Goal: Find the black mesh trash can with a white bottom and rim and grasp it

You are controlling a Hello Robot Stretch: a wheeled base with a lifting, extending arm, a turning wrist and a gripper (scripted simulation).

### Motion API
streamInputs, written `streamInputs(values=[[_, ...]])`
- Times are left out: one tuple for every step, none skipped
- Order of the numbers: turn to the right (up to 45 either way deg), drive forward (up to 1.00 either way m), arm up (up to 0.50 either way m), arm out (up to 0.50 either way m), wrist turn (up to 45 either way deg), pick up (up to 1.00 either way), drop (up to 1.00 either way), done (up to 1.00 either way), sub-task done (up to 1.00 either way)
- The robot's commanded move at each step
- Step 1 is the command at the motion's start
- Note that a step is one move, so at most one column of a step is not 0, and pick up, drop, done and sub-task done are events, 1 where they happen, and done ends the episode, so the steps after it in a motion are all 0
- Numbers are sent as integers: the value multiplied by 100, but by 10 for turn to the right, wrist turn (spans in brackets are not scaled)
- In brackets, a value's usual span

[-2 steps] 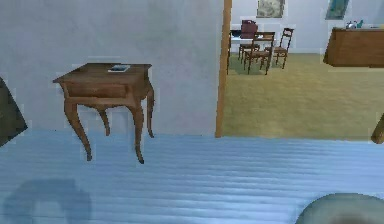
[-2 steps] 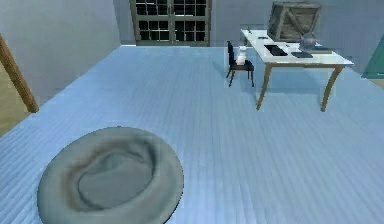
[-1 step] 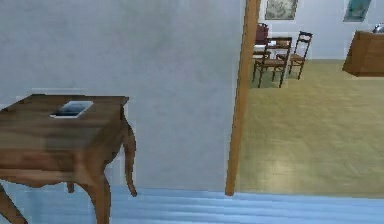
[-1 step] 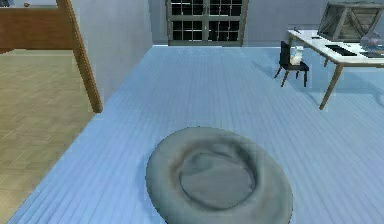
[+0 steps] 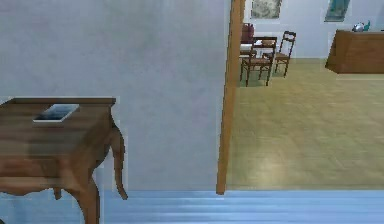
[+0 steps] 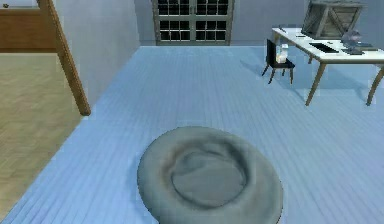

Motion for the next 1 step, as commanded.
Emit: streamInputs(values=[[0,45,0,0,0,0,0,0,0]])
